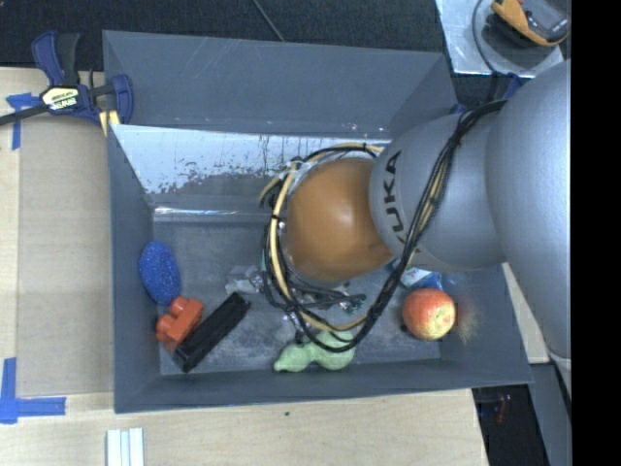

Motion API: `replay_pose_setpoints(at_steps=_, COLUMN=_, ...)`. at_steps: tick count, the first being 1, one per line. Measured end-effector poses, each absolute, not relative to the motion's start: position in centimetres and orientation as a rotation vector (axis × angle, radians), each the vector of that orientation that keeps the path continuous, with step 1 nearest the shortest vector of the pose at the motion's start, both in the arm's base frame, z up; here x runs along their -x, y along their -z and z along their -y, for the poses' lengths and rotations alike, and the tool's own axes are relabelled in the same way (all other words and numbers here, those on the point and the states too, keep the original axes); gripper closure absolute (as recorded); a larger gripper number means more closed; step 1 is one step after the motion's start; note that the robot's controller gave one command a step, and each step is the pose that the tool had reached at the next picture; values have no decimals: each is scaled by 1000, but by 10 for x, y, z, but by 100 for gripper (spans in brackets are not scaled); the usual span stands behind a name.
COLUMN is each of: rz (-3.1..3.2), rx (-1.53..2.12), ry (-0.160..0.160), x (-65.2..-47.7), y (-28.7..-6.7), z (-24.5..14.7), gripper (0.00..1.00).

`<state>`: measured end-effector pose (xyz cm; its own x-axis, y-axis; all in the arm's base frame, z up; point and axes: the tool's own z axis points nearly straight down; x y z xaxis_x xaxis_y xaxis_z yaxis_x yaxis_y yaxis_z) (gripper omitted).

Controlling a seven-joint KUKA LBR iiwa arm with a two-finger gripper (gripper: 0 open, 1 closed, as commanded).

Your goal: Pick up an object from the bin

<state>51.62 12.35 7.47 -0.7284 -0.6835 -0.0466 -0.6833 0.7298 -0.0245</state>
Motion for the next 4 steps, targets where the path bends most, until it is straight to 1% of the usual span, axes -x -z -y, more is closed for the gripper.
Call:
replay_pose_setpoints(at_steps=1, rz=-2997, rx=721, ry=0, x=-512, y=-75, z=-145, gripper=0)
replay_pose_setpoints(at_steps=2, rz=-2958, rx=908, ry=4, x=-505, y=-72, z=-166, gripper=0)
replay_pose_setpoints(at_steps=3, rz=-2957, rx=903, ry=-1, x=-509, y=-71, z=-119, gripper=0)
replay_pose_setpoints(at_steps=4, rz=-2985, rx=798, ry=5, x=-504, y=-71, z=-112, gripper=0)
